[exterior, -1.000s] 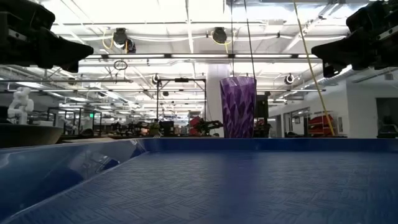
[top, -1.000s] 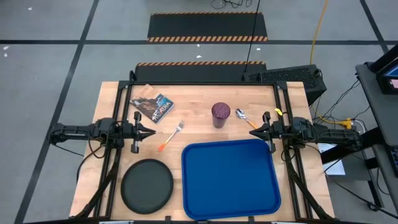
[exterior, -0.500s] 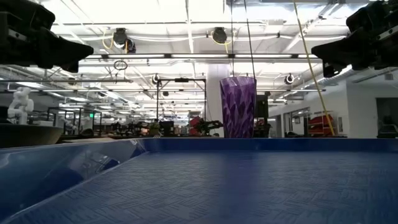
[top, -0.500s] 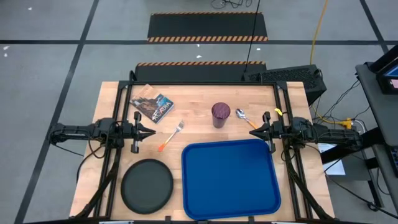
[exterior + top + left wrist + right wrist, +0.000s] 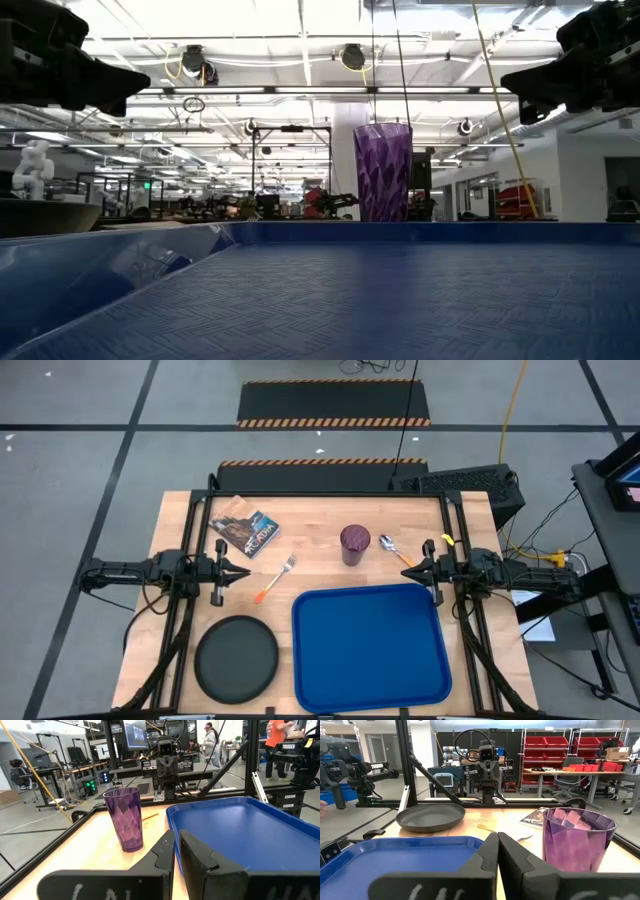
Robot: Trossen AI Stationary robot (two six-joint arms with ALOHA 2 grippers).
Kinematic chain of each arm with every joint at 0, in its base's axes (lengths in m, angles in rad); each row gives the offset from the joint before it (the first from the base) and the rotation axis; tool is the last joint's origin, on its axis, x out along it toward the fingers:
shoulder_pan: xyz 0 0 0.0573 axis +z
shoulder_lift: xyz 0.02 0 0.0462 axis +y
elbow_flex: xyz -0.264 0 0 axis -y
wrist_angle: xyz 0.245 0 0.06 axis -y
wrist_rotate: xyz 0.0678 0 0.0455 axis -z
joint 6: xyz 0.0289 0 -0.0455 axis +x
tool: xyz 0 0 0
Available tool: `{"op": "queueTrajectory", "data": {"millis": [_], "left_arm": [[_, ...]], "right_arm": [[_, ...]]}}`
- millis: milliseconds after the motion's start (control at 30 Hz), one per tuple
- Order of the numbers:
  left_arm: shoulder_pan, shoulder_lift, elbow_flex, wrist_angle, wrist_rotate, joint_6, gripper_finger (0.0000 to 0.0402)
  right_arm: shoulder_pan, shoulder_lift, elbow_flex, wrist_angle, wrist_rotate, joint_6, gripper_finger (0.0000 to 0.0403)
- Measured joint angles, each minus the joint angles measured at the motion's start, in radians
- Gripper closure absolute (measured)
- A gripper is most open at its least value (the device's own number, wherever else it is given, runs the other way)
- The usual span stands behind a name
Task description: Pick and place plate/cup/fork/spoon on tray
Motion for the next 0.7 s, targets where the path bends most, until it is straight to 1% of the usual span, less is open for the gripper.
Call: {"op": "queueTrajectory", "data": {"millis": [600, 700], "left_arm": [[0.0, 0.0, 0.0, 0.0, 0.0, 0.0, 0.0371], [0.0, 0.0, 0.0, 0.0, 0.0, 0.0, 0.0371]], "right_arm": [[0.0, 0.0, 0.0, 0.056, -0.003, 0.001, 0.0403], [0.0, 0.0, 0.0, 0.056, -0.002, 0.065, 0.0403]]}}
